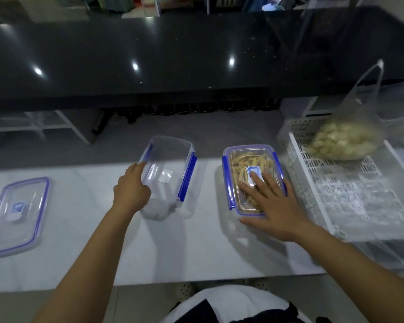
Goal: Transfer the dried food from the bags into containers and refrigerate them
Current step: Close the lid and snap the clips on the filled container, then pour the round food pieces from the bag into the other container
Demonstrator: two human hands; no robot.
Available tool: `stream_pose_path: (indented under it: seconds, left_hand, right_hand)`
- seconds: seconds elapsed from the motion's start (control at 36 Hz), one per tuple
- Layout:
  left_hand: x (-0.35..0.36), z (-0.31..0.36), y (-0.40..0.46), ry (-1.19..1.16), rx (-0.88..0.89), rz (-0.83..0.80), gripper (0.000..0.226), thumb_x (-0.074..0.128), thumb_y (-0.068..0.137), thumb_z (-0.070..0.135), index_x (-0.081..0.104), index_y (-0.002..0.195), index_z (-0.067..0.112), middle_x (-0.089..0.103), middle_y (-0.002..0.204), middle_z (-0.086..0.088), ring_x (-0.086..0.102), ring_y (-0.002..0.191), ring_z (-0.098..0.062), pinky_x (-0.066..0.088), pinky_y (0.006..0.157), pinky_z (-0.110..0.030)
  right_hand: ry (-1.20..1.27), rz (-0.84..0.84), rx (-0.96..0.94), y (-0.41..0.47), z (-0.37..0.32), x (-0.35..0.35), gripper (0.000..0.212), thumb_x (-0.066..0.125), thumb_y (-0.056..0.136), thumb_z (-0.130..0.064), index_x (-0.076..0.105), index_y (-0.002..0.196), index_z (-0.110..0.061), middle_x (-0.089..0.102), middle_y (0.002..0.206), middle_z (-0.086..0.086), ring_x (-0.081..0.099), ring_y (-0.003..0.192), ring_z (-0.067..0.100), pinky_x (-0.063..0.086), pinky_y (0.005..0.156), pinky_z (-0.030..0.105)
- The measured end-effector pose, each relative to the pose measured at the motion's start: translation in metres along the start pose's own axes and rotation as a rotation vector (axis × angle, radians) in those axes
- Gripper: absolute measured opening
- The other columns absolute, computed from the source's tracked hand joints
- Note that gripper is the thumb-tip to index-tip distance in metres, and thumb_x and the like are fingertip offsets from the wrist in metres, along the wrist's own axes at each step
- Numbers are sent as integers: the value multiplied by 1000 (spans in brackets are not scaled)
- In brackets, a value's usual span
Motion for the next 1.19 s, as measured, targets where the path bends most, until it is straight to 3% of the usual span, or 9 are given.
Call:
stream_pose_path:
  seconds: [0.17,0.28,0.47,0.61,0.69,0.81,0.92,1.08,1.19]
  left_hand:
    - [19,1,-31,56,12,-3,63,55,92,7,39,151,25,27,163,-7,44,134,-36,43,108,-47]
    - [35,-6,-61,51,-8,10,57,54,96,19,38,151,25,26,162,-7,32,141,-35,33,114,-47]
    - [40,-7,-79,-45,48,-40,69,59,94,22,28,154,32,7,166,-6,16,146,-34,24,117,-48]
    - [20,26,-65,-210,179,-3,68,65,92,22,33,151,33,10,167,-1,11,152,-29,20,120,-52]
    - [6,75,-64,-284,324,21,62,67,92,23,41,147,34,23,164,2,17,151,-23,23,120,-51]
    - [-6,169,-70,-346,576,5,63,67,93,27,38,146,42,26,162,10,22,149,-14,25,115,-39]
    - [-11,275,-72,-344,818,-1,64,66,93,21,38,150,32,31,160,8,24,147,-11,24,119,-37]
    - [6,428,-62,-201,1005,15,68,67,91,21,38,151,26,37,157,2,29,146,-19,27,120,-44]
    - [22,503,-35,-93,990,53,69,70,87,25,42,149,32,37,158,1,31,145,-25,28,117,-48]
  right_hand:
    - [-5,4,0,0,-1,1,87,19,76,-93,-15,148,-59,-21,163,-17,-29,148,9,-14,119,55]
    - [6,30,6,0,0,0,87,23,75,-94,-10,148,-60,-16,164,-18,-29,147,5,-11,120,54]
    - [35,-8,12,0,-5,-3,84,31,75,-93,-8,145,-66,-12,165,-18,-27,148,4,-11,120,54]
    - [235,51,85,-12,-9,-42,83,39,75,-86,25,150,-53,8,166,-16,-3,153,8,1,121,49]
    - [381,352,175,-37,17,-95,68,66,83,-58,45,145,-38,37,158,-5,28,147,14,19,118,42]
    - [653,739,345,-77,92,-160,50,79,84,-29,56,128,-35,55,131,-7,46,115,-17,33,95,3]
    - [938,958,609,-100,189,-192,42,77,86,-34,55,122,-31,54,129,-8,51,120,12,42,91,28]
    - [1267,848,714,-75,278,-208,52,77,85,-36,53,130,-23,55,124,2,55,110,24,42,80,33]
    - [1367,636,610,-40,292,-220,28,72,87,-31,67,111,-18,61,108,1,57,96,20,41,78,32]
Point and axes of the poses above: each hand's wrist, its own y-axis towards the middle knuckle, its own x-axis out of the palm, z = x × y, the point moved 8 cm from there along y, towards the middle knuckle
